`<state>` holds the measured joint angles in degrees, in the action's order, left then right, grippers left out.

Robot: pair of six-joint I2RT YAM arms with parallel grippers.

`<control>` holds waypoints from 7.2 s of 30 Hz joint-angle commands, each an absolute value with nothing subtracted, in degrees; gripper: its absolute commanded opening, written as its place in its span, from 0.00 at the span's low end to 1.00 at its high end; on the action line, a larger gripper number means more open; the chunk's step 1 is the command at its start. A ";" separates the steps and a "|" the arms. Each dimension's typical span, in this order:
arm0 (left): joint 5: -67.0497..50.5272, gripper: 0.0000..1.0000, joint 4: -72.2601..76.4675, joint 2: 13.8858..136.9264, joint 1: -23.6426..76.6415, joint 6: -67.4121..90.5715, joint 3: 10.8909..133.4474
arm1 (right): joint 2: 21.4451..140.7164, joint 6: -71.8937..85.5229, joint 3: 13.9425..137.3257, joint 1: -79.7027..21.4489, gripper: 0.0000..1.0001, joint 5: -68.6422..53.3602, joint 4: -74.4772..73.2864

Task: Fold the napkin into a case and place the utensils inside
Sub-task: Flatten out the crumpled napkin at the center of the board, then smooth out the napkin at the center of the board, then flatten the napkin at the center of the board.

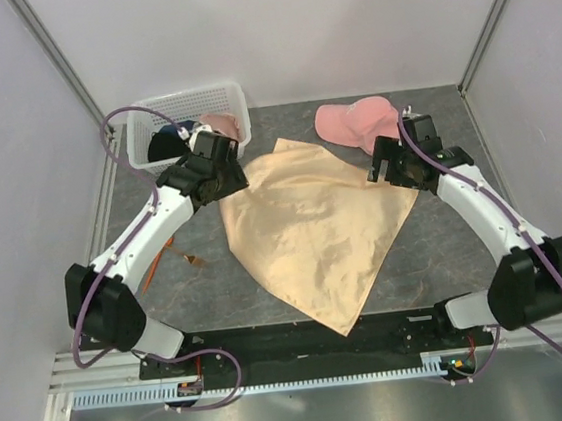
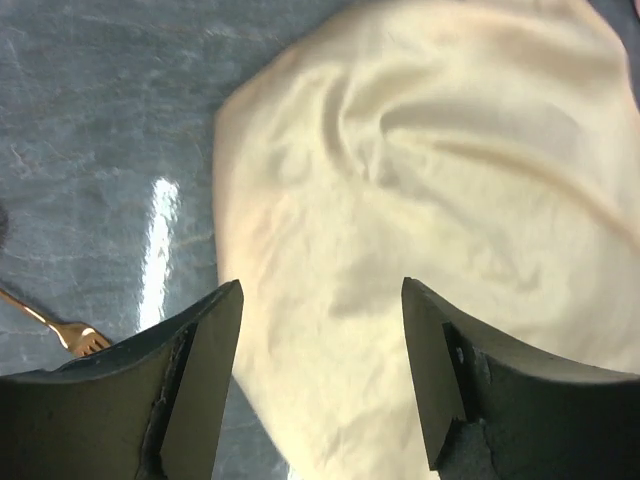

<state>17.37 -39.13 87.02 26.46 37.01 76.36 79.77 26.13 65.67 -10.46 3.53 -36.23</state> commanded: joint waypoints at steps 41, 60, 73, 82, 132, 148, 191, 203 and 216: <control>4.92 0.09 -21.88 92.02 22.75 43.77 56.95 | 82.18 33.05 40.17 -23.29 0.36 -2.29 -9.58; 29.80 0.53 -40.62 97.40 39.29 44.21 75.80 | 81.03 31.99 42.10 -23.20 0.35 -1.93 -11.69; 10.56 0.45 -27.87 104.85 26.99 40.26 74.00 | 79.10 31.91 40.52 -23.20 0.33 -1.67 -11.87; 3.70 0.51 -19.96 108.19 26.10 39.90 72.07 | 80.24 31.29 41.04 -23.20 0.32 -1.41 -11.87; 6.35 0.47 -32.98 77.04 22.41 38.68 59.67 | 88.50 32.87 46.58 -20.92 0.27 5.45 -14.24; 3.69 0.37 -31.55 95.90 30.40 43.93 55.56 | 88.60 34.37 42.71 -14.86 0.26 12.11 -18.79; 1.76 0.44 -30.15 109.43 31.73 39.20 67.95 | 96.42 24.43 52.04 -16.35 0.54 5.98 -21.45; -1.39 0.45 -32.52 118.63 25.67 35.95 78.65 | 94.39 30.05 45.61 -17.49 0.53 1.58 -16.44; -1.32 0.48 -37.27 108.93 24.52 32.52 82.89 | 96.70 26.02 57.13 -17.93 0.71 10.55 -24.07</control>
